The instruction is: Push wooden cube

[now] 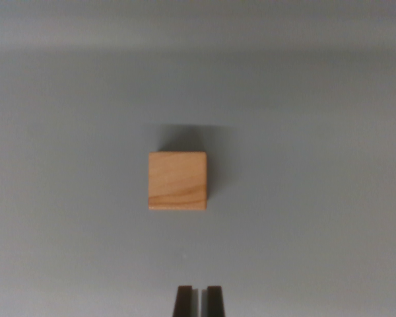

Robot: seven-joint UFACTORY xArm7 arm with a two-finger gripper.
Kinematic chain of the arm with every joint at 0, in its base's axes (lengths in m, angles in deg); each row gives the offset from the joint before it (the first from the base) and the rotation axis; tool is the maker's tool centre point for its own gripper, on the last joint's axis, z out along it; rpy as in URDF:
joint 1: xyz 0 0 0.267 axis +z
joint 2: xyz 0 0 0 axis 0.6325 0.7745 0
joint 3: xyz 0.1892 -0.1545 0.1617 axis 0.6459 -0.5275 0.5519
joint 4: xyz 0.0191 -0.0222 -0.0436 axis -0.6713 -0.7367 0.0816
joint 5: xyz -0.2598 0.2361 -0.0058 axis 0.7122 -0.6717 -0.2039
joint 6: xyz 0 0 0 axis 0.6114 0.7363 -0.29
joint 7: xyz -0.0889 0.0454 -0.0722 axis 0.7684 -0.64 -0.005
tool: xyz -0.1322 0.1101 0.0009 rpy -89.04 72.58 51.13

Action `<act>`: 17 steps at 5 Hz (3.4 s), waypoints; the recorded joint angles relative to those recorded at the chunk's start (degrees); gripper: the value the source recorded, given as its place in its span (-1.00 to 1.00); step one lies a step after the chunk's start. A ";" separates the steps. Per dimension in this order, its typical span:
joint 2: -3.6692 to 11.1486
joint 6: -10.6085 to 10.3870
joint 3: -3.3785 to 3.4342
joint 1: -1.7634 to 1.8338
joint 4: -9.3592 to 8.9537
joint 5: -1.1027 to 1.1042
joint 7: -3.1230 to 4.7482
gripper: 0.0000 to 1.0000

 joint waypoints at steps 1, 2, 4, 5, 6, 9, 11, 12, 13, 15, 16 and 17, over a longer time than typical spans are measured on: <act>1.06 -2.59 0.17 0.16 -1.87 0.02 -0.02 -1.00; 1.06 -2.59 0.17 0.16 -1.87 0.02 -0.02 -1.00; 2.16 -5.29 0.35 0.33 -3.83 0.04 -0.04 -1.00; 3.24 -7.93 0.53 0.49 -5.74 0.06 -0.07 -1.00; 3.24 -7.93 0.53 0.49 -5.74 0.06 -0.07 -1.00; 5.29 -12.97 0.87 0.81 -9.39 0.10 -0.11 -1.00; 6.24 -15.28 1.02 0.95 -11.06 0.11 -0.13 -1.00; 6.24 -15.28 1.02 0.95 -11.06 0.11 -0.13 -1.00; 7.11 -17.42 1.16 1.09 -12.62 0.13 -0.15 -1.00; 7.91 -19.39 1.29 1.21 -14.04 0.14 -0.16 -1.00; 7.91 -19.39 1.29 1.21 -14.04 0.14 -0.16 -1.00; 8.60 -21.07 1.41 1.31 -15.25 0.16 -0.18 -1.00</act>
